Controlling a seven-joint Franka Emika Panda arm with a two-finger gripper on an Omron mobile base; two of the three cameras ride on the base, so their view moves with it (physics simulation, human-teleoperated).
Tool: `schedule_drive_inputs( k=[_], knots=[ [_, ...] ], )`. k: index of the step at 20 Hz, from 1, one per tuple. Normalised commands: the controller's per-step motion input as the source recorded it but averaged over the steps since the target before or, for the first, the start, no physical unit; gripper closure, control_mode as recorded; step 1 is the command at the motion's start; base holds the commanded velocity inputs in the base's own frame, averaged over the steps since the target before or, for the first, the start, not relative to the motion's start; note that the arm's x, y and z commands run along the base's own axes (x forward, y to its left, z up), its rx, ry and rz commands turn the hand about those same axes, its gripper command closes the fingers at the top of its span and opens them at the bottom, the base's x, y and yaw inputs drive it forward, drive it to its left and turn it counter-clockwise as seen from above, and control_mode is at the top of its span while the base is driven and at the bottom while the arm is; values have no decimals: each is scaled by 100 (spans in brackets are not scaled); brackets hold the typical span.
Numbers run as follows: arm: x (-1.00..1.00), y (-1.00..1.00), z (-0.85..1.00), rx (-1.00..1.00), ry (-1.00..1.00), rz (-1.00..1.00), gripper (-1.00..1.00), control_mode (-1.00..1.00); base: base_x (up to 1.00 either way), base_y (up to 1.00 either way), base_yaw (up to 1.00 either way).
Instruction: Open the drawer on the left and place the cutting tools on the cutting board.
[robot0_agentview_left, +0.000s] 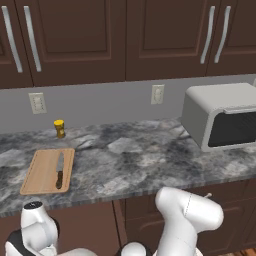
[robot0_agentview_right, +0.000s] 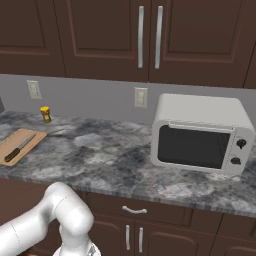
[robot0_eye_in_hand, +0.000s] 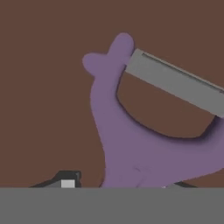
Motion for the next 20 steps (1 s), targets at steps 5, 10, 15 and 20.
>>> schedule_drive_inputs(
  k=[5, 10, 15, 20],
  knots=[
    [-6, 0, 38, 0, 0, 0, 100, -100, 0, 0, 0],
    [-9, -1, 82, 0, 0, 0, 100, -100, 0, 0, 0],
    [-15, -19, 100, 0, 0, 1, 100, -100, 0, 0, 0],
    [-5, -35, 100, 0, -2, 3, 100, -100, 0, 0, 0]
  ],
)
